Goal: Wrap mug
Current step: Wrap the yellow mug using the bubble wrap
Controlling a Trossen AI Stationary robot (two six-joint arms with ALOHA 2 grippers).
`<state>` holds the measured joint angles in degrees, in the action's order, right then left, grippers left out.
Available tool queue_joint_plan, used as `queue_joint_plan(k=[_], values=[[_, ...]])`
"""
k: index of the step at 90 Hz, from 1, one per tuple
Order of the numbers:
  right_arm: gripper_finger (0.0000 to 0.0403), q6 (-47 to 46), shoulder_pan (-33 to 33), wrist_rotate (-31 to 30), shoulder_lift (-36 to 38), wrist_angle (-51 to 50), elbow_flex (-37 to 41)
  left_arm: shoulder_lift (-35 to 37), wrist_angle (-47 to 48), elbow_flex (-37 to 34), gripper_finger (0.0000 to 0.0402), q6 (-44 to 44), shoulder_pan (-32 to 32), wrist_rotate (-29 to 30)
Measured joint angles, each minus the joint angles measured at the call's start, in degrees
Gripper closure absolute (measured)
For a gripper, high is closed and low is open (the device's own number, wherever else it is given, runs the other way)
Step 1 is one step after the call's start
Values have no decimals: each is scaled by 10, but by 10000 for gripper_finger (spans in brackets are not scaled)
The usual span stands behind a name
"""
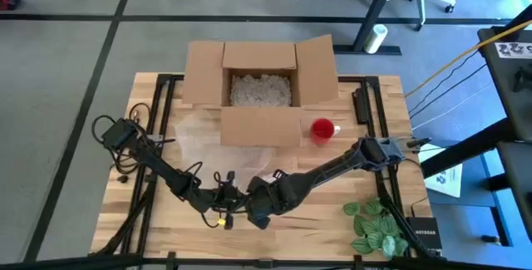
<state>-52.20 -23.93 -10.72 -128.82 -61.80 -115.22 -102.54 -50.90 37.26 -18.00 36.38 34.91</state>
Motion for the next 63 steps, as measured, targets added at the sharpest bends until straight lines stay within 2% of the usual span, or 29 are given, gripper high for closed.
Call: queue_joint_plan(k=[8,20,31,46,63], values=[[403,8,12,21,1,37,33,0,-10,0,402,0,19,-4],[403,16,32,89,3,119,89,0,-19,0,402,2,51,-5],[403,16,42,136,0,166,125,0,-18,0,402,0,80,16],[403,13,43,163,-3,171,129,0,18,0,402,-9,91,61],[403,12,41,189,-8,188,108,1,37,0,402,-11,74,66]])
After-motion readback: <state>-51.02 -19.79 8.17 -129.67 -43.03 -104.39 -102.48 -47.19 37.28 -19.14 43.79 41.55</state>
